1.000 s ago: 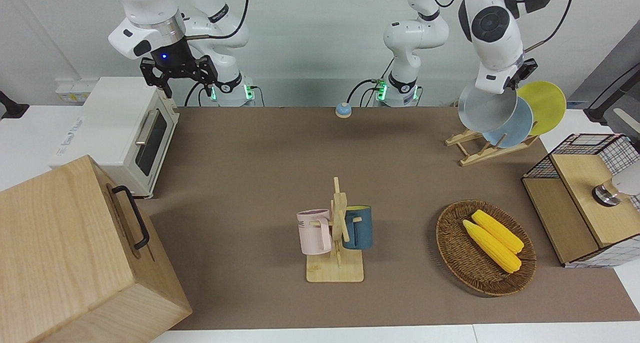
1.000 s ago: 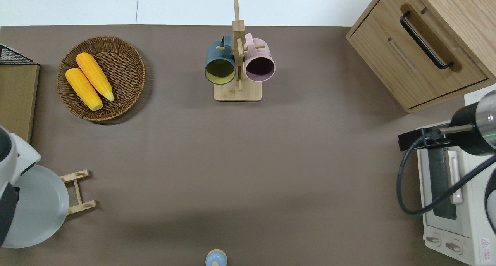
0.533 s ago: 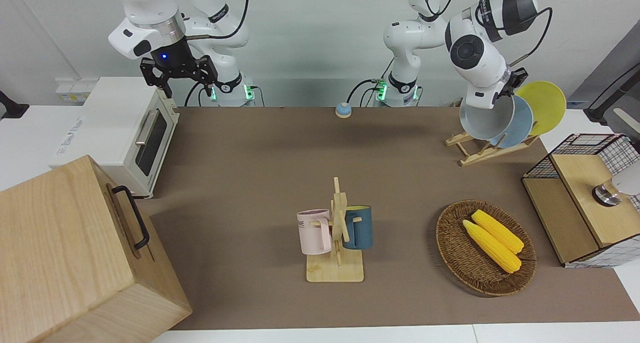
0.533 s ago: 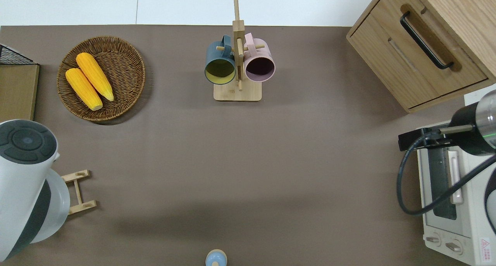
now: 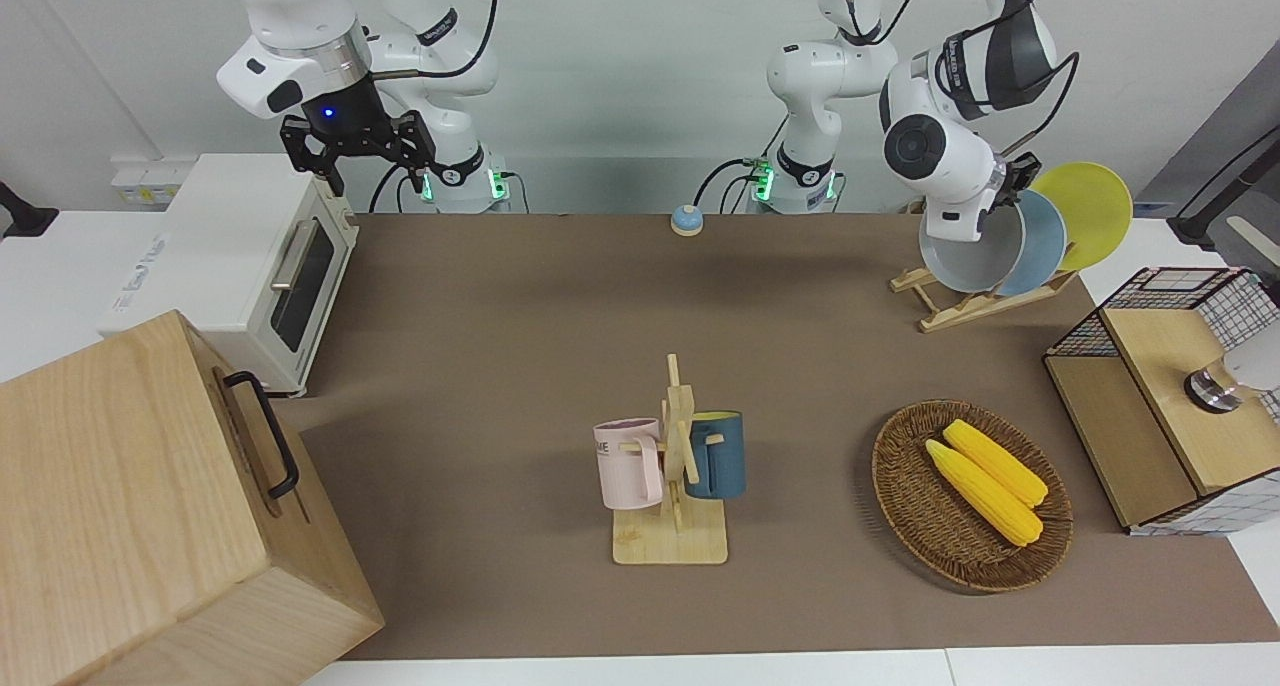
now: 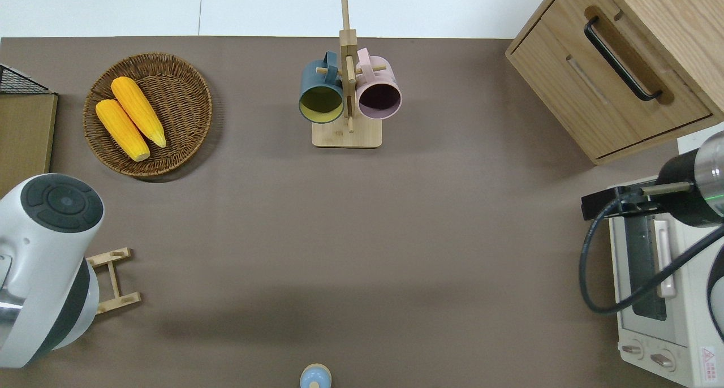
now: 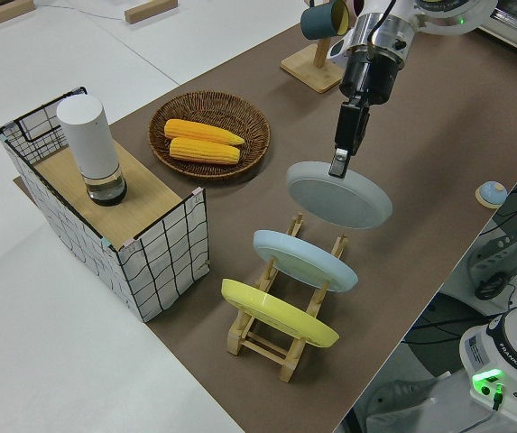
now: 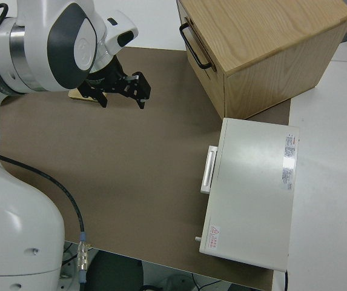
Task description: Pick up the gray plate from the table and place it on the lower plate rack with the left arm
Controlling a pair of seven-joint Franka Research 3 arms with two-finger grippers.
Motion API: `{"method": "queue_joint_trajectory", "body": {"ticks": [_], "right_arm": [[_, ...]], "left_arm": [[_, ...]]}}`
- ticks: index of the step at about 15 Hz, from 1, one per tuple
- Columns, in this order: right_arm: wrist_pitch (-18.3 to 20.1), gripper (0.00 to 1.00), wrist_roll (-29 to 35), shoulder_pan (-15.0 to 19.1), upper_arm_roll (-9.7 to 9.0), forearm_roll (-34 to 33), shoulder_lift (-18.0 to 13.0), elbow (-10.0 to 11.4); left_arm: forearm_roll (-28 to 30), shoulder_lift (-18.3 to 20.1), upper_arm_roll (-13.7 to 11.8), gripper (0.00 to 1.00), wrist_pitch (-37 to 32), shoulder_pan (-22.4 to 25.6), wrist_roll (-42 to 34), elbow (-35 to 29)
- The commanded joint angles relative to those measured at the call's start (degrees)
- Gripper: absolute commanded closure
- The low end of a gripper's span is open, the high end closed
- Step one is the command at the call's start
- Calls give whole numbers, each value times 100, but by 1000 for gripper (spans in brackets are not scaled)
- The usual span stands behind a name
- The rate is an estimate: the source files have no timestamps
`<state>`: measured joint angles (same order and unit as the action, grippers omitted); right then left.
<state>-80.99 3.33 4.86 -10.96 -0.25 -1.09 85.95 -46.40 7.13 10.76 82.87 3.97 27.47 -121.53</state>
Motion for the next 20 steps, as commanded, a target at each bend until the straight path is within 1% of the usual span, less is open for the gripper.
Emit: {"method": "queue_joint_trajectory", "body": {"ticks": [1, 9, 20], "right_arm": [[83, 11, 1, 41, -38, 43, -14, -35], [83, 11, 1, 41, -38, 43, -14, -35], [83, 13, 1, 41, -29, 43, -14, -35]], "left_arm": [[-167, -150, 5, 1000, -52, -80, 434, -47], [-167, -432, 40, 1000, -69, -238, 1181, -231], [-167, -678, 40, 1000, -34, -238, 1410, -328]]}}
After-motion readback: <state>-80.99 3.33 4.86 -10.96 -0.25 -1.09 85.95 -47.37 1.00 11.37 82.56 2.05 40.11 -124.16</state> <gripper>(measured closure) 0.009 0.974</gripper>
